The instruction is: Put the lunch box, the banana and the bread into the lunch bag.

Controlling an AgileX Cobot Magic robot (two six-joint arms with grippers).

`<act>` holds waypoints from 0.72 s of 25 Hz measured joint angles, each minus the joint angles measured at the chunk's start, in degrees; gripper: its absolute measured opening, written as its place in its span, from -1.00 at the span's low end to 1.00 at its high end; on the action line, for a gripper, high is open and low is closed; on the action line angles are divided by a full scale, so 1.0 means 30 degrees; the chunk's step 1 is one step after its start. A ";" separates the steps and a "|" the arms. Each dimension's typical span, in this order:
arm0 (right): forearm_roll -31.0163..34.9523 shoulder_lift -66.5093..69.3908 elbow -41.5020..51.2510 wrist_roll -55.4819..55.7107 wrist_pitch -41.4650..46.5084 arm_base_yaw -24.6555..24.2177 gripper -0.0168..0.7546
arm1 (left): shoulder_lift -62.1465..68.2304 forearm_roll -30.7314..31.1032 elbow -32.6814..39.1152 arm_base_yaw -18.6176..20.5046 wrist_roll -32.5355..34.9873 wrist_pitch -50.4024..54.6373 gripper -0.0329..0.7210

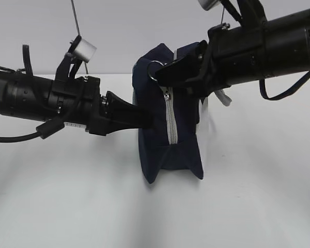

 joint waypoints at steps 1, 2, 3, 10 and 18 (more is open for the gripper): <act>0.0000 -0.0040 -0.0075 0.0000 -0.0081 0.0000 -1.00 | 0.0000 0.0000 0.0000 -0.0076 0.0001 0.0015 -0.90; 0.0000 -0.0135 -0.0172 0.0000 -0.0168 0.0000 -1.00 | 0.0000 0.0000 0.0000 -0.0160 -0.0015 0.0040 -0.90; 0.0000 -0.0235 -0.0246 0.0000 -0.0212 0.0000 -1.00 | 0.0000 0.0052 0.0000 -0.0297 -0.0019 0.0059 -0.90; 0.0043 -0.0650 -0.0297 0.0000 -0.0650 0.0000 -1.00 | 0.0000 0.0726 0.0000 -0.1318 -0.0283 -0.0178 -0.90; 0.0157 -0.1116 -0.0297 0.0000 -0.2171 0.0000 -1.00 | 0.0000 0.1676 0.0000 -0.1577 -0.1012 -0.0215 -0.90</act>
